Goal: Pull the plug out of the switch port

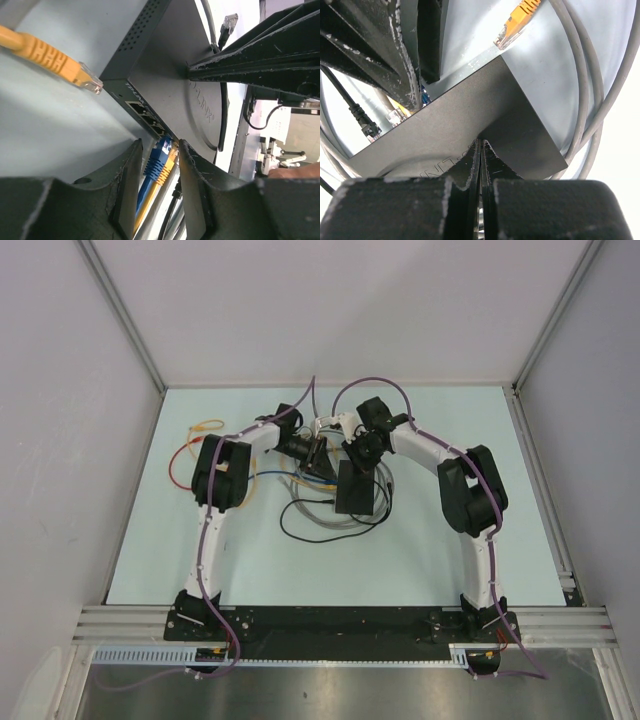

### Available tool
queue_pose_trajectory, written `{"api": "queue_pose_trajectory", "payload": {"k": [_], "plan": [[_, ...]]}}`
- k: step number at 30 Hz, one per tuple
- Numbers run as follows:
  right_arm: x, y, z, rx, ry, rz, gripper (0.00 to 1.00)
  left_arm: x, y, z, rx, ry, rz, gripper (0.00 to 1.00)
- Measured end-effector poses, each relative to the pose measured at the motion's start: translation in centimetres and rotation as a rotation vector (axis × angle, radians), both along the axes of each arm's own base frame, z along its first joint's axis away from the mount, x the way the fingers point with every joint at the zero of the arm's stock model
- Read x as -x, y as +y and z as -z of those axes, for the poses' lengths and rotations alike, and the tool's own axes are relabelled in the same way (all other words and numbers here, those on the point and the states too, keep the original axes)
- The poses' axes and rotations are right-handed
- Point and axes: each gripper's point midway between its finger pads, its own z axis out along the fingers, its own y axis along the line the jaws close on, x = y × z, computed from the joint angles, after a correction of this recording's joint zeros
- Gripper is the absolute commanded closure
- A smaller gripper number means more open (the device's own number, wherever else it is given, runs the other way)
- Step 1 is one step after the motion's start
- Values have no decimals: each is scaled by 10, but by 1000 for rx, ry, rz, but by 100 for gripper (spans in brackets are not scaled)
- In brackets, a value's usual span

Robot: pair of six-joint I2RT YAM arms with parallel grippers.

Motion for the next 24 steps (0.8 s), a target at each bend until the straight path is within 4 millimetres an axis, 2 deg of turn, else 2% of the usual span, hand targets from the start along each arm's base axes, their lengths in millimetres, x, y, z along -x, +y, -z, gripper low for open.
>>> {"api": "queue_pose_trajectory", "payload": {"k": [19, 24], "plan": [[0, 0, 0, 7, -5, -2, 99, 5, -4, 1, 43, 33, 51, 65], [0, 0, 0, 10, -6, -2, 99, 3, -4, 2, 32, 33, 98, 73]]}}
